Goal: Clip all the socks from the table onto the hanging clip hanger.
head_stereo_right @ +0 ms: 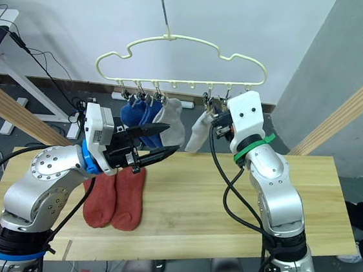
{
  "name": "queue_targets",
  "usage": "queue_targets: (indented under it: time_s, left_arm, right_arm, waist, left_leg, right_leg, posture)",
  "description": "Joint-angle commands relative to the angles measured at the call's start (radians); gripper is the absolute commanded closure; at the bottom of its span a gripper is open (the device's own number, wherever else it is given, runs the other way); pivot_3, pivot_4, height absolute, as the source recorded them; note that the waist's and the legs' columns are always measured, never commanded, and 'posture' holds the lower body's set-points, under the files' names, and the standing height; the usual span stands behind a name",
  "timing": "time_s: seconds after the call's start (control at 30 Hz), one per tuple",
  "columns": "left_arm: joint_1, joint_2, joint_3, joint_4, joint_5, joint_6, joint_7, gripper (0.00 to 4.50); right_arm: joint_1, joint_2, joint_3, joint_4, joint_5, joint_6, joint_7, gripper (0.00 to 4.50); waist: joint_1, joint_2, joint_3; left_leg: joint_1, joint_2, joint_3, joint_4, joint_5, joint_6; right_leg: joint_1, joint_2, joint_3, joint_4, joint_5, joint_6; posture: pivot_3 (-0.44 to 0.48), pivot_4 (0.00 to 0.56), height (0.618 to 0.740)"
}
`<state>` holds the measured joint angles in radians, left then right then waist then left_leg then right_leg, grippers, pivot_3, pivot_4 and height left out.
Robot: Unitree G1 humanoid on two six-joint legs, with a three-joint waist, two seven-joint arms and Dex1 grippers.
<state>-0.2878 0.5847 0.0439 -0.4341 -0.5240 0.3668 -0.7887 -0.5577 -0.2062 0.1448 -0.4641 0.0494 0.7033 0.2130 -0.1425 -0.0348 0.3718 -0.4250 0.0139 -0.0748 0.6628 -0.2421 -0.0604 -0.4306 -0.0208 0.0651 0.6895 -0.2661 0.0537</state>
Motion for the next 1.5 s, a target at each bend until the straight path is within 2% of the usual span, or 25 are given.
queue_targets:
  time_s: [0.03,0.9,1.0,1.13,1.37,1.5]
  left_arm:
    - [0.006,-0.005,-0.006,-0.028,0.002,-0.013,-0.001,1.71]
    - [0.021,-0.002,-0.02,-0.044,0.0,-0.004,0.012,1.71]
    - [0.029,-0.002,-0.019,-0.045,0.001,-0.003,0.015,1.71]
    - [0.045,-0.006,-0.014,-0.045,0.003,-0.004,0.025,1.71]
    - [0.076,-0.019,-0.012,-0.047,0.022,-0.009,0.066,1.71]
    - [0.171,-0.067,0.01,-0.016,0.12,-0.04,0.192,1.71]
  right_arm:
    - [-0.02,0.011,0.007,-0.019,-0.01,-0.037,-0.003,2.8]
    - [-0.045,0.055,0.017,0.021,0.012,-0.073,0.0,2.8]
    - [-0.044,0.058,0.014,0.02,0.012,-0.072,-0.002,3.39]
    - [-0.04,0.06,0.009,0.016,0.015,-0.07,-0.002,4.45]
    - [-0.036,0.059,0.006,0.009,0.015,-0.069,0.001,4.48]
    - [-0.033,0.057,0.004,0.006,0.016,-0.064,0.003,4.48]
  waist:
    - [0.0,0.0,0.0]
    - [0.0,0.0,0.0]
    - [0.0,0.0,0.0]
    - [0.0,0.0,0.0]
    - [-0.001,0.0,0.0]
    - [-0.003,0.0,-0.001]
  left_leg:
    - [0.0,0.0,0.0,0.0,0.0,0.0]
    - [0.0,0.0,0.0,0.0,0.0,0.0]
    - [0.0,0.0,0.0,0.0,0.0,0.0]
    - [0.0,0.0,0.0,0.0,0.0,0.0]
    - [0.0,0.0,0.0,0.0,0.0,0.0]
    - [0.0,0.001,0.0,0.0,0.0,0.0]
  right_leg:
    - [0.0,0.0,0.0,0.0,0.0,0.0]
    - [0.0,0.0,0.0,0.001,0.0,0.0]
    - [0.0,0.0,0.0,0.001,0.0,0.0]
    - [0.0,0.0,0.0,0.001,0.0,0.0]
    - [-0.001,0.0,0.0,0.001,0.0,0.0]
    - [-0.001,0.0,0.0,0.001,0.0,0.0]
  posture:
    - [-0.228,0.319,0.74]
    - [-0.221,0.32,0.74]
    - [-0.22,0.319,0.74]
    - [-0.221,0.317,0.74]
    - [-0.224,0.315,0.74]
    - [-0.225,0.314,0.74]
